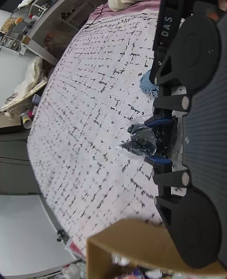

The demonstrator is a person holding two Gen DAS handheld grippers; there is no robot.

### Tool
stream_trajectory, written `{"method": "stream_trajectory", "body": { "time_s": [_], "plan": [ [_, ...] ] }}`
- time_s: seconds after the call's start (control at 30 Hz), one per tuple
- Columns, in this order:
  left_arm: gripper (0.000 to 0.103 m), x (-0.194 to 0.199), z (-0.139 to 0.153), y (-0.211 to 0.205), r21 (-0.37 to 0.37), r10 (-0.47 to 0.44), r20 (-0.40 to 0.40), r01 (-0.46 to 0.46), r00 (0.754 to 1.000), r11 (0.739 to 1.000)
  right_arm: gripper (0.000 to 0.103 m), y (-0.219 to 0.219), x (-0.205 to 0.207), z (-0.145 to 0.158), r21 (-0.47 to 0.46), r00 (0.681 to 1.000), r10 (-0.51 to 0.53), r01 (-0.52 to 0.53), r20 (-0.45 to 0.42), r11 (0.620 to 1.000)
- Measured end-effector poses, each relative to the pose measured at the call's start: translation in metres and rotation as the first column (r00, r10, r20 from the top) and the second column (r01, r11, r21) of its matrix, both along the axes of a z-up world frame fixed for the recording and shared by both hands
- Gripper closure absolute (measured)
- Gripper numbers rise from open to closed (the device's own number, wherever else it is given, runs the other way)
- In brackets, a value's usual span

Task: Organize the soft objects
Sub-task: 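Lift and carry the black bag and blue cloth over the box with both tools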

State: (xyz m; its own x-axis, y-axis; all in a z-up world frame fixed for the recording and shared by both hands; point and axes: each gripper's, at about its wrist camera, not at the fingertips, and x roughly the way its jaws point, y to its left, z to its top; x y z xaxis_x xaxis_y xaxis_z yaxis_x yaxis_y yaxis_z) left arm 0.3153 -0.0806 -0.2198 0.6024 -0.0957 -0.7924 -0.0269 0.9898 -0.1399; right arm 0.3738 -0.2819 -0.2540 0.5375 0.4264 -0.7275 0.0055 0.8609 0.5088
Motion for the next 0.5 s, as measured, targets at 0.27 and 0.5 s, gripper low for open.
{"method": "stream_trajectory", "body": {
  "time_s": [0.27,0.5],
  "plan": [
    [0.068,-0.048,0.058,0.019,-0.040,0.032,0.051,-0.030,0.998,0.999,0.076,0.001,-0.020,0.025,0.046,0.999,-0.012,0.010,0.051,0.999],
    [0.068,-0.091,0.105,0.063,-0.065,0.133,0.094,-0.128,0.987,0.990,0.076,0.014,-0.049,0.060,0.043,0.991,0.010,-0.016,0.133,0.999]
  ]
}}
